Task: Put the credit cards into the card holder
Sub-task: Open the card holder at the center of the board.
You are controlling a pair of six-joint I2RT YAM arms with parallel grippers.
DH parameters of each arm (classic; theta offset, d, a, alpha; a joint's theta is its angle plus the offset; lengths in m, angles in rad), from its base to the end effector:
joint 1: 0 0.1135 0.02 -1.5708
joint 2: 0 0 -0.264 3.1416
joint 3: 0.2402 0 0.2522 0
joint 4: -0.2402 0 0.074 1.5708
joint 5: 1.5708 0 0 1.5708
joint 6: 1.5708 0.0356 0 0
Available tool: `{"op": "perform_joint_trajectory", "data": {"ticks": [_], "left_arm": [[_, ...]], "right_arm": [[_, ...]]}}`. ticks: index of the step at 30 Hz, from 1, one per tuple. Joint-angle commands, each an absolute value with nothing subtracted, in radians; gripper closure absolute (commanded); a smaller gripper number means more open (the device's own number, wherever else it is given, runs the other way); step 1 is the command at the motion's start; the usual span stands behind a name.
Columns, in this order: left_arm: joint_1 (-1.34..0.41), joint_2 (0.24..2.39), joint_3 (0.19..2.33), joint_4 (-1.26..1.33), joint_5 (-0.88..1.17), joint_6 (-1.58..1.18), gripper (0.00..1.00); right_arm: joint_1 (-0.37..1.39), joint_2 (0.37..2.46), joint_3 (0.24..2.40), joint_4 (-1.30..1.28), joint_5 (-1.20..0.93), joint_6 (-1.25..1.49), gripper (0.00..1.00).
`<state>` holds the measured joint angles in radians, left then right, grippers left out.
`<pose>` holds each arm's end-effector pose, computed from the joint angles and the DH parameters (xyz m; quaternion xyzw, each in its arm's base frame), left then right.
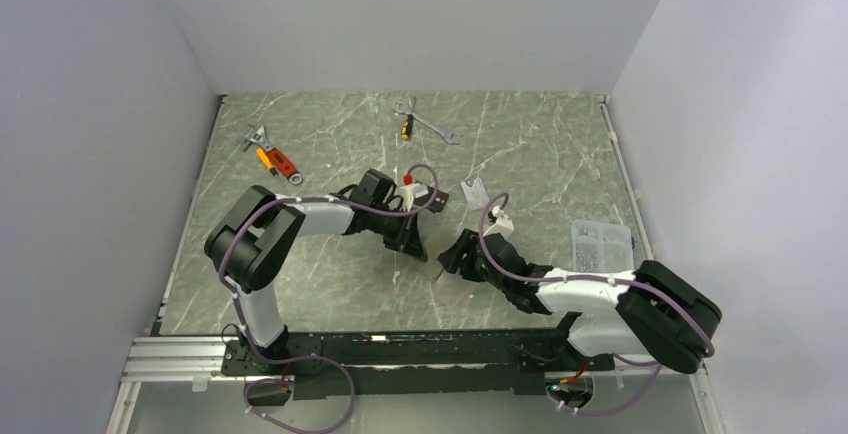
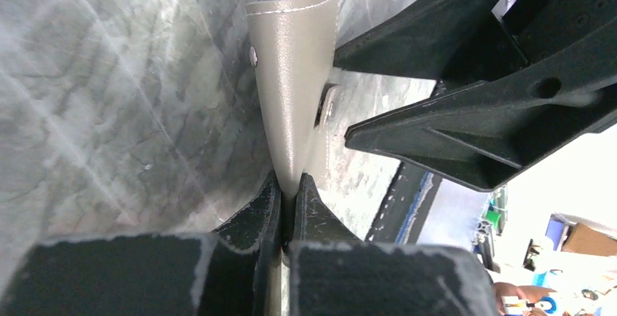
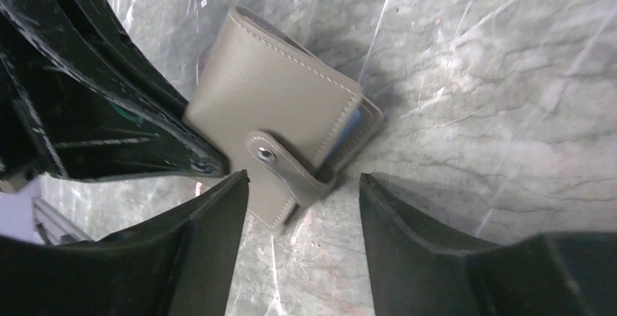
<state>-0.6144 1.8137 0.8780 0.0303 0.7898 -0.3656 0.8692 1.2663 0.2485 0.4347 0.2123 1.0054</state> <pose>0.2618 -0.2157 0.1302 0.2329 0.8501 -0.4627 0.0949 0.1422 0.1566 0.1285 0.1097 0.8701 0.3247 0.3542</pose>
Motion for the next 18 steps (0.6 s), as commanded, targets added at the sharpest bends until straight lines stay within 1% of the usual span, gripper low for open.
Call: {"op": "perform_joint_trajectory", "data": {"ticks": [1,3,5,7,9,12,18], "left_arm": [[-0.549,1.703,1.002,-0.082,0.867,-0.363,1.00],[-0.528,1.653,1.056,-0.178,0.871,-0.340,1.00],[-0.513,1.644,1.117,-0.278,0.867,-0.323,1.00],[-0.494,1.640,1.163,-0.354,0.858,-0.323,1.00],[-0.470,1.626,1.171,-0.384,0.866,-0.369,1.00],[-0.440,1.595,1.176,-0.428,0.862,-0.411,1.00],[-0.399,1.532,1.163,-0.468,0.875,-0.472,1.00]], "right_arm": [[0.850,1.140,0.346,0.159,0.281,0.893,0.34],[0.850,1.070,0.423,0.043,0.353,0.835,0.28],[0.850,1.049,0.513,-0.043,0.420,0.765,0.20],[0.852,1.058,0.598,-0.107,0.483,0.708,0.17],[0.867,1.071,0.673,-0.131,0.537,0.621,0.16],[0.900,1.095,0.743,-0.100,0.584,0.485,0.17],[0.945,1.146,0.831,-0.012,0.571,0.327,0.22]]}}
